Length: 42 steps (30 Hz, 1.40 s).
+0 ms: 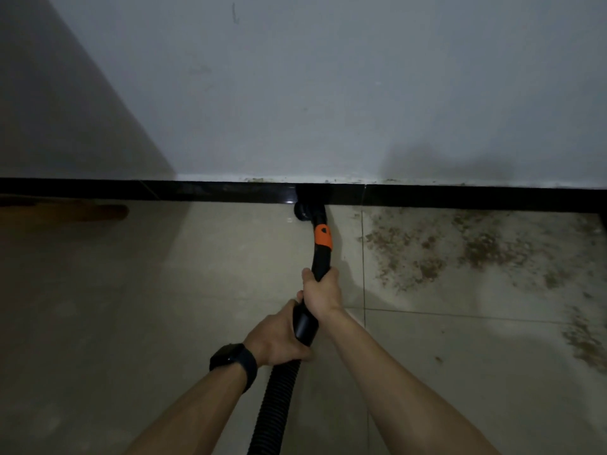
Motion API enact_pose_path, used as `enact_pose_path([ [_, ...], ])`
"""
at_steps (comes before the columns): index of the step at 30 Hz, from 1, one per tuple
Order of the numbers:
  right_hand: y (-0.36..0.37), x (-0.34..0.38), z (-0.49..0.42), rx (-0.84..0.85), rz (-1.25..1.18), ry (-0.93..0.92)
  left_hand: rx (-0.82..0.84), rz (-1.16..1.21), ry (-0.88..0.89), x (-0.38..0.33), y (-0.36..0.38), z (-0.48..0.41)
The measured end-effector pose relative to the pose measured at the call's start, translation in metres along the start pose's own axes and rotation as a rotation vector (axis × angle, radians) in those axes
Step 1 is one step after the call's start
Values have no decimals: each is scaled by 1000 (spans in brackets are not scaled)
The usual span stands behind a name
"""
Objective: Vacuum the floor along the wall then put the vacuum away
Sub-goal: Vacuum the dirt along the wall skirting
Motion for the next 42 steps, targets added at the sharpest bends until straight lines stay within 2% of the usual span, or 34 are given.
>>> enact_pose_path([
  [7, -79, -4, -2, -256, 52, -48, 100, -118, 109, -52, 32, -17],
  [14, -143, -7, 4, -319, 3, -24, 158, -165, 147, -95, 70, -24],
  [20, -163, 8, 7, -208, 7, -32, 144, -175, 200, -111, 87, -13],
  [24, -127, 8, 8, -111, 116, -36, 162, -89, 163, -94, 79, 1],
  [30, -43, 6, 21, 34, 77, -20, 161, 8, 52, -30, 32, 18],
  [32, -17, 4, 25, 77, 19, 22, 153, 48, 12, -9, 18, 22],
  [37, 13, 7, 34, 158, -339, 235, 193, -17, -62, 34, -13, 31],
  [42, 14, 19, 30, 266, -354, 238, 165, -155, -83, 34, -39, 31],
])
Point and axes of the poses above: each hand's wrist, its own z-axis away from the middle knuckle, its own y-axis out of the palm, x = y × z, the point moved 9 cm from there along -z, towards the middle knuckle, and after that the axes turned 7 degrees about -y, right-handed, at the moved point
